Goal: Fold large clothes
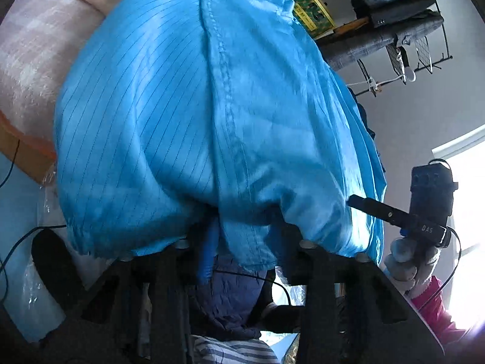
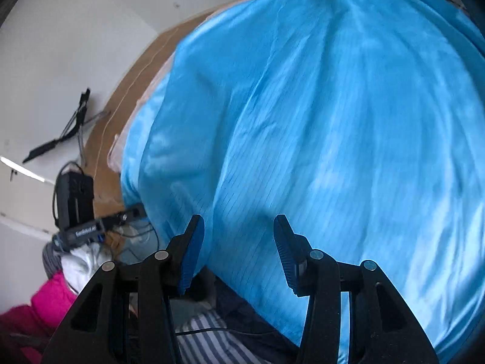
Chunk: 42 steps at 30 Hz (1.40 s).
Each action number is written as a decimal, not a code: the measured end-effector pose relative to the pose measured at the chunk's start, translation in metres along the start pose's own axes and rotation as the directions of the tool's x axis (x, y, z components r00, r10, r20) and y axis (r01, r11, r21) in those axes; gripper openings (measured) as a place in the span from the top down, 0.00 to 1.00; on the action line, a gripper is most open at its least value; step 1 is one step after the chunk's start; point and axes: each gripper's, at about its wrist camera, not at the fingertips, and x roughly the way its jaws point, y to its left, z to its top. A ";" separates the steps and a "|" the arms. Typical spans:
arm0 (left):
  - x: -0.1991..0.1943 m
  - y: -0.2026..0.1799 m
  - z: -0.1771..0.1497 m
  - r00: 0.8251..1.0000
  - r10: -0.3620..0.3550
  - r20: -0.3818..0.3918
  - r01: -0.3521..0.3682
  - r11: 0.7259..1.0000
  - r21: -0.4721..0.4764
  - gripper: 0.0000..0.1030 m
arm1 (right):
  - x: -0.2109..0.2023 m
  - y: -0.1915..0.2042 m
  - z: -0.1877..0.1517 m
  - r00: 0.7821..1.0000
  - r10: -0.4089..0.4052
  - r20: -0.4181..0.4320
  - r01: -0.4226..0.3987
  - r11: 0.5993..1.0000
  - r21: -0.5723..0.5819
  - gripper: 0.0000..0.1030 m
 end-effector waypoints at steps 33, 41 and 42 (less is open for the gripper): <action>-0.072 0.037 0.029 0.947 0.319 -0.035 -0.310 0.939 0.151 1.00 | 0.077 0.088 -0.020 0.975 0.133 -0.178 -0.156 0.980 -0.124 1.00; -0.104 0.035 0.047 0.972 0.232 0.030 -0.234 0.966 0.113 0.57 | 0.051 0.089 -0.020 0.981 0.114 -0.159 -0.146 0.967 -0.209 1.00; -0.106 0.036 0.052 0.973 0.227 0.040 -0.230 0.967 0.110 0.55 | 0.042 0.088 -0.019 0.986 0.107 -0.129 -0.134 0.966 -0.219 1.00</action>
